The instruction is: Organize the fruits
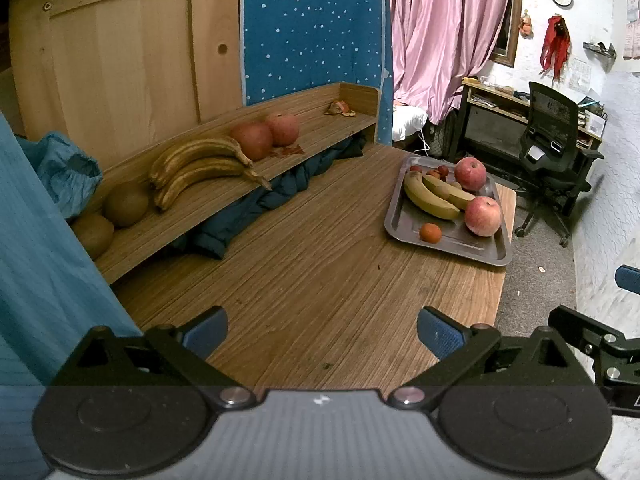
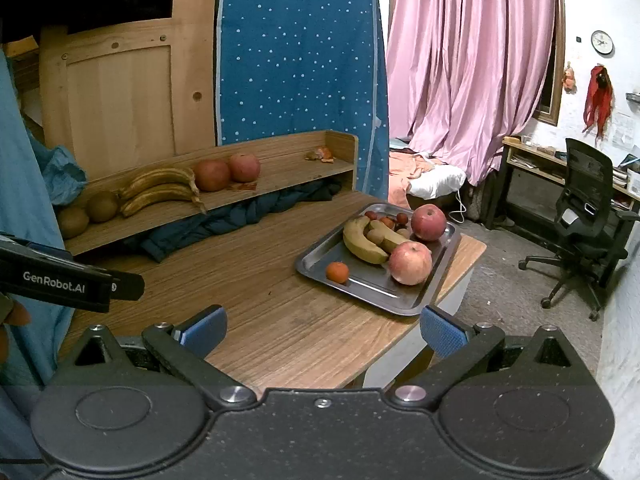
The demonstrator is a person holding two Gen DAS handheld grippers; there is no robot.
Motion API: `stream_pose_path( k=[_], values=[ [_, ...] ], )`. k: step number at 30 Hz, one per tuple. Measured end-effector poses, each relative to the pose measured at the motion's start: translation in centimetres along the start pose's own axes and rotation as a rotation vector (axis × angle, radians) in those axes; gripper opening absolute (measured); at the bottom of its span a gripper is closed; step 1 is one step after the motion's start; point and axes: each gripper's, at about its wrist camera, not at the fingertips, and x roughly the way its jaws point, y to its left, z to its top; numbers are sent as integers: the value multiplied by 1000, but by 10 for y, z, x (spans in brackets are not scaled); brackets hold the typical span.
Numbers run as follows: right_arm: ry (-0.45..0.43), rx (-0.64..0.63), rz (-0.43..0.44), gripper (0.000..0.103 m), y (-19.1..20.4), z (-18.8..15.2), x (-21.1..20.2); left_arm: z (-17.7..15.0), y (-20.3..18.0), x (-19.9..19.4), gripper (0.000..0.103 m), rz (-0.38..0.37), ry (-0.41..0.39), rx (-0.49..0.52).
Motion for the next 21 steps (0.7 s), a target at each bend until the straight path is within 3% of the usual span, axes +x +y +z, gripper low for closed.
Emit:
stream_pose_path(
  k=[21],
  values=[
    [1, -1, 1, 102, -1, 1, 0, 0, -2, 1, 103, 1, 0, 0]
  ],
)
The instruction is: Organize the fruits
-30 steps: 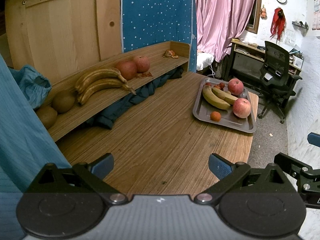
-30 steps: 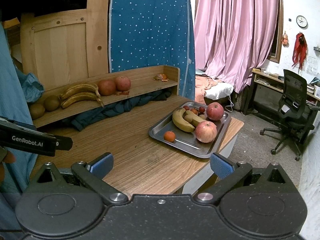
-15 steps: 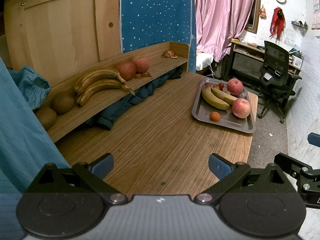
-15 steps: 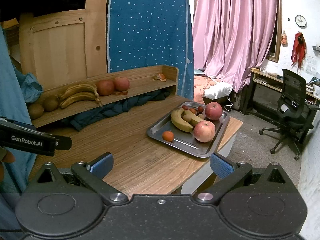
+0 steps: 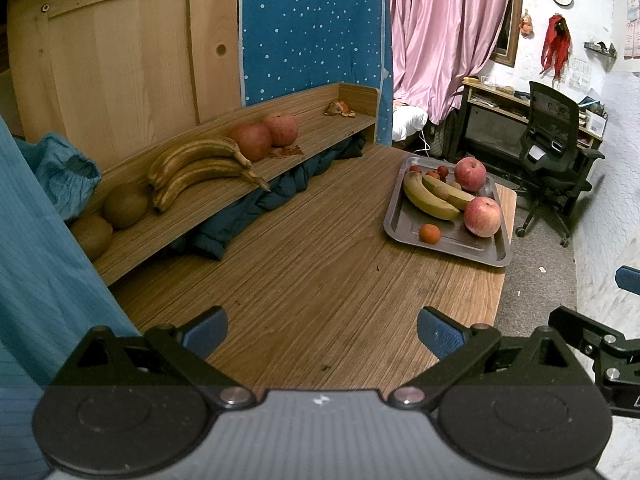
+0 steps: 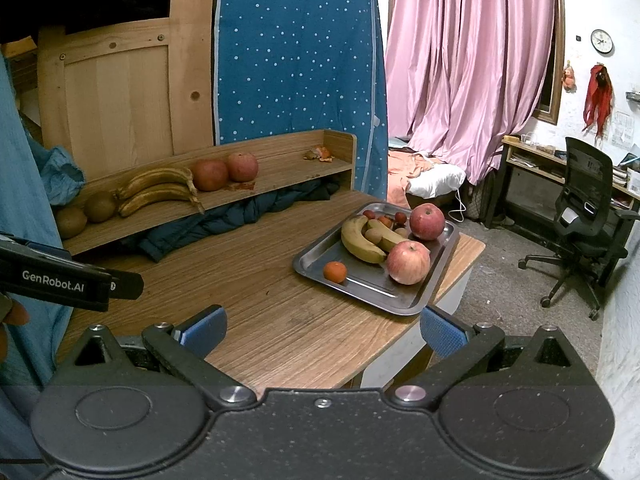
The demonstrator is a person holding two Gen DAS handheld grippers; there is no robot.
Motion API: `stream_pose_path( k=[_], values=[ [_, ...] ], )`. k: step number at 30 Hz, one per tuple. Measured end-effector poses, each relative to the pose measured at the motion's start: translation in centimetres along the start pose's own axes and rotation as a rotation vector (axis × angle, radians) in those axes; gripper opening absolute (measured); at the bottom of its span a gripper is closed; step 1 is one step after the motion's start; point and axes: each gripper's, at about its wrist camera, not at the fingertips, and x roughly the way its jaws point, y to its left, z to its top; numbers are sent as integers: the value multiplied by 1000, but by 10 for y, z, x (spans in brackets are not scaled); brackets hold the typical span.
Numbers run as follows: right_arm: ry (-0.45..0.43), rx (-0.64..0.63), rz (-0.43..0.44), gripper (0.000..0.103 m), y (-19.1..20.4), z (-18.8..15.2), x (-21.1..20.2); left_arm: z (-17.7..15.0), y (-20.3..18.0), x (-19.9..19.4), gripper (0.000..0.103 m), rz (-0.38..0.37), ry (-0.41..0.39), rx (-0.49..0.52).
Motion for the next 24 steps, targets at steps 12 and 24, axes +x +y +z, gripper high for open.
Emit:
stream_pose_path(
  k=[12, 24],
  values=[
    [1, 1, 0, 102, -1, 0, 0, 0, -1, 1, 103, 0, 1, 2],
    [2, 2, 0, 102, -3, 0, 1, 0, -1, 0, 103, -2, 2, 11]
  ],
)
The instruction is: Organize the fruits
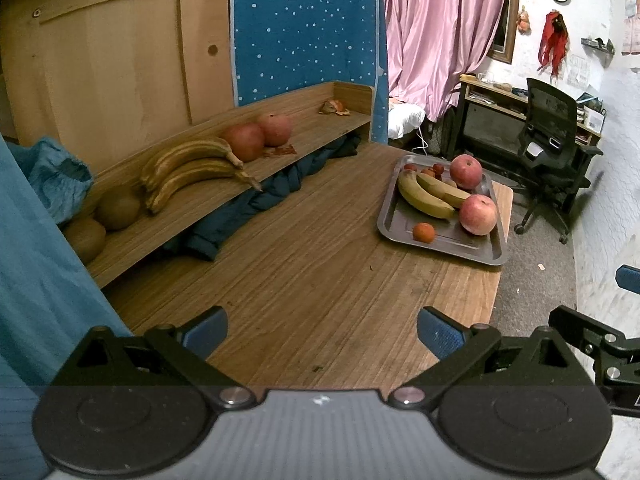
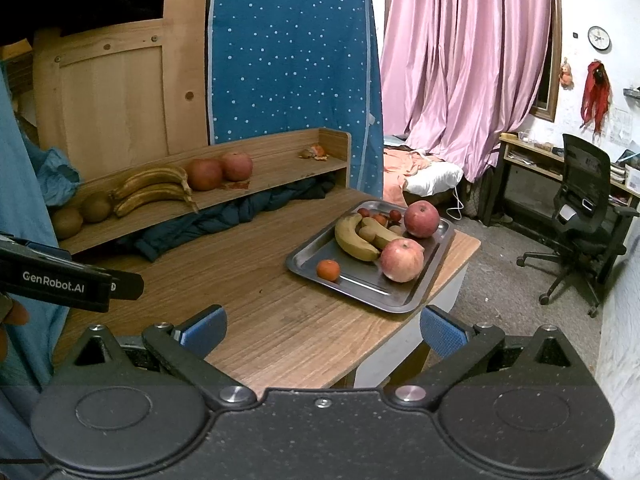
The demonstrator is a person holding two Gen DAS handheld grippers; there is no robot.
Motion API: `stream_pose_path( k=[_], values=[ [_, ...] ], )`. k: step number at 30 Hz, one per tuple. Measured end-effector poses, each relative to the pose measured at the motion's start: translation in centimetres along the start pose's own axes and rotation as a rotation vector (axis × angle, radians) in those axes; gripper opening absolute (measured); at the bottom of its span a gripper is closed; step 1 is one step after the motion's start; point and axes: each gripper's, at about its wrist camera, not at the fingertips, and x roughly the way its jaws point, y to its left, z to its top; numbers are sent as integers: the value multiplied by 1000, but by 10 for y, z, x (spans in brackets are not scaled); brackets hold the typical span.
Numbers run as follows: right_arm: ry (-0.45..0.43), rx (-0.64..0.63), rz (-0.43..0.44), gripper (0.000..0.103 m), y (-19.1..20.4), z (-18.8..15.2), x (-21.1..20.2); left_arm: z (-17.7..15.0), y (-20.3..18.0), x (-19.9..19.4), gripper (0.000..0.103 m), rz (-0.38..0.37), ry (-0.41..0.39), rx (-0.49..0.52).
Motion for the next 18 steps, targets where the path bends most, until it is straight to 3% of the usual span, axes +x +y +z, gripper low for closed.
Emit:
stream_pose_path(
  k=[18],
  values=[
    [1, 0, -1, 102, 1, 0, 0, 2, -5, 2, 103, 15, 1, 13]
  ],
)
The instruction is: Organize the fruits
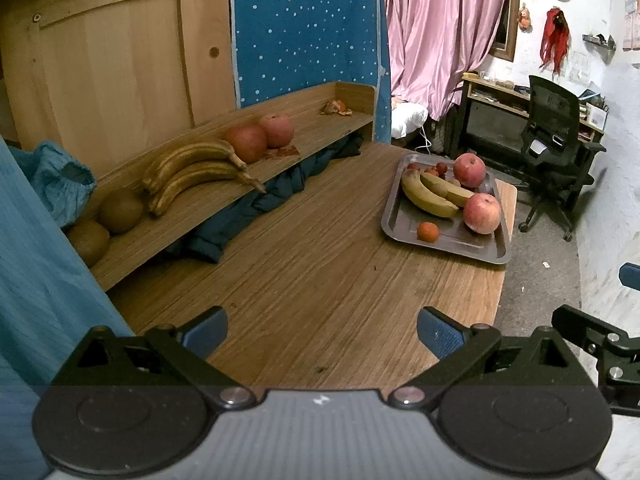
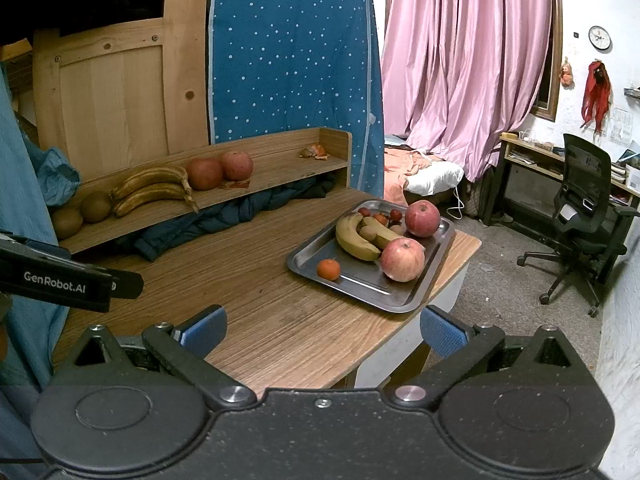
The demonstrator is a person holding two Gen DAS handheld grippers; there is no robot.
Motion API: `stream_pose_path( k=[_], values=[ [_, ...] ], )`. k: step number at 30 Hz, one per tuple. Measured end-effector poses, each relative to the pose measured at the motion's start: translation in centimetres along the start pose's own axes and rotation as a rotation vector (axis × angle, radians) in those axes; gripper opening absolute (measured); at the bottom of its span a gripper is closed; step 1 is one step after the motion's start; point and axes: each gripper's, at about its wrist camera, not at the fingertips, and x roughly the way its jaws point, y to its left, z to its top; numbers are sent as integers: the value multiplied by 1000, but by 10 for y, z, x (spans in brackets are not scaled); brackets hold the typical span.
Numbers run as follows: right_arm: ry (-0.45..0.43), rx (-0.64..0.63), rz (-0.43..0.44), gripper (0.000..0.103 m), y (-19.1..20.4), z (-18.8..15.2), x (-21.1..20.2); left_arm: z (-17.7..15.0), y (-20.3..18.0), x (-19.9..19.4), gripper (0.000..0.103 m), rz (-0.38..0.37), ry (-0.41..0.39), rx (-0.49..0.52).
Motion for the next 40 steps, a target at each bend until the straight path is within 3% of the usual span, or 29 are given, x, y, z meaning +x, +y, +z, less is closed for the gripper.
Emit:
stream_pose_path(
  k=[40],
  values=[
    [16, -10, 0, 102, -5, 0, 4, 10, 13, 24, 103, -14, 38, -10]
  ],
)
